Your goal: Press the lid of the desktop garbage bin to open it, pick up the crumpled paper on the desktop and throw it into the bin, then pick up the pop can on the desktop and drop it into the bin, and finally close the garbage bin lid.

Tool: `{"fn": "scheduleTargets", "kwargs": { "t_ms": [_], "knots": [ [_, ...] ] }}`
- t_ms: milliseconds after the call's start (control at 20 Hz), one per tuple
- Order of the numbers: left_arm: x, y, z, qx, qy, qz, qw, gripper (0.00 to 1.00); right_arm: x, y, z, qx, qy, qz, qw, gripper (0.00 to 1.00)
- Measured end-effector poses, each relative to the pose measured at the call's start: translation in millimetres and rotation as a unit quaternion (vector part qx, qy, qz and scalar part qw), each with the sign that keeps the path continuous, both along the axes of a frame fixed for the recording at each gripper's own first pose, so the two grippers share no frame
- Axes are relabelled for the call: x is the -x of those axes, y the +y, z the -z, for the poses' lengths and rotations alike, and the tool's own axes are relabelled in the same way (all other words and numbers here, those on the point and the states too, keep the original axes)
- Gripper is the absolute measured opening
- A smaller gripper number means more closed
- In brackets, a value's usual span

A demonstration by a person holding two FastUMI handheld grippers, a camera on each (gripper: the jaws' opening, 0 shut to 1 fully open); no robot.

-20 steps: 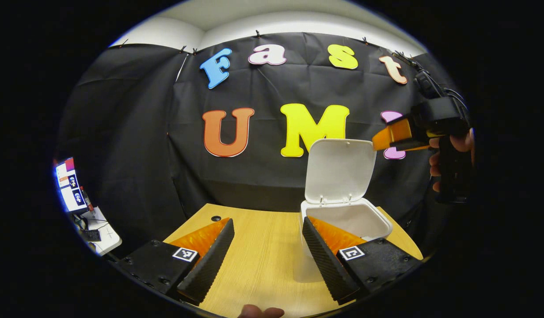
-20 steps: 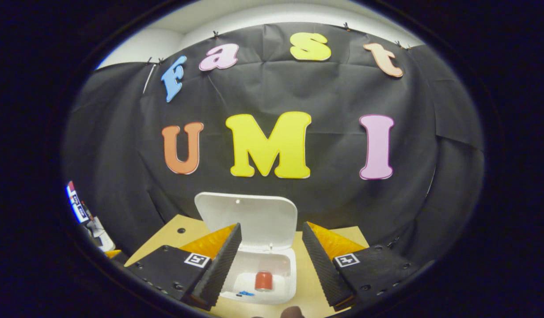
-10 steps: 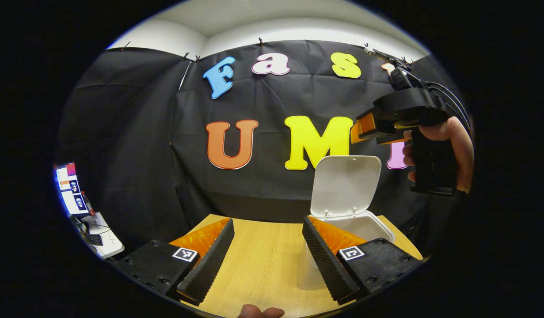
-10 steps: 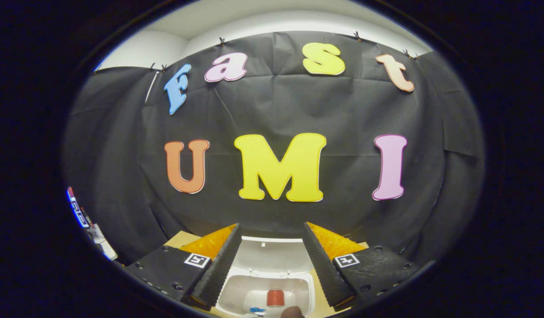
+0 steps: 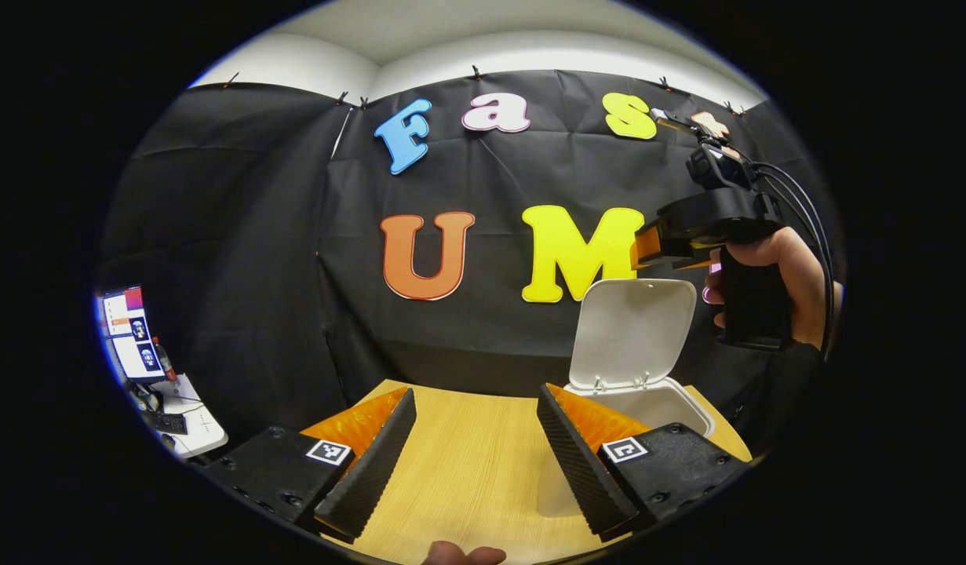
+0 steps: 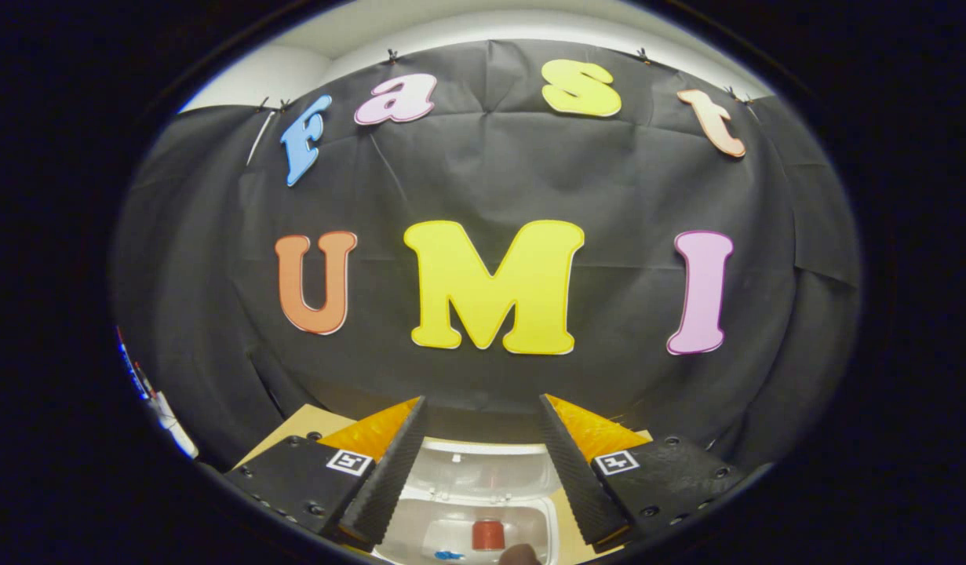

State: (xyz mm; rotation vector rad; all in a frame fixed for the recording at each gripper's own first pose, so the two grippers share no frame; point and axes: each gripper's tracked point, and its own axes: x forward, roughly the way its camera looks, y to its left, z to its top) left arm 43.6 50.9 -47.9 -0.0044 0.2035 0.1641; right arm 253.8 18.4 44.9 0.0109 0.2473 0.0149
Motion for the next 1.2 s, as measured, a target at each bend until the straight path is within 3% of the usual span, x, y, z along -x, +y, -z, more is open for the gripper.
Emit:
{"fn": "scheduleTargets", "kwargs": {
  "t_ms": [500,1200],
  "knots": [
    [14.9,-3.6,-3.8,-0.002,-0.004,0.005,1.0,1.0,11.7,2.8,19.1,-0.015,0.026,-0.005,1.0,0.88],
    [52.8,-12.1,-2.0,-0.001,-0.002,0.025,1.0,1.0,98.4,-0.6,82.4,-0.009,0.077,-0.002,0.997,0.89]
  ]
}}
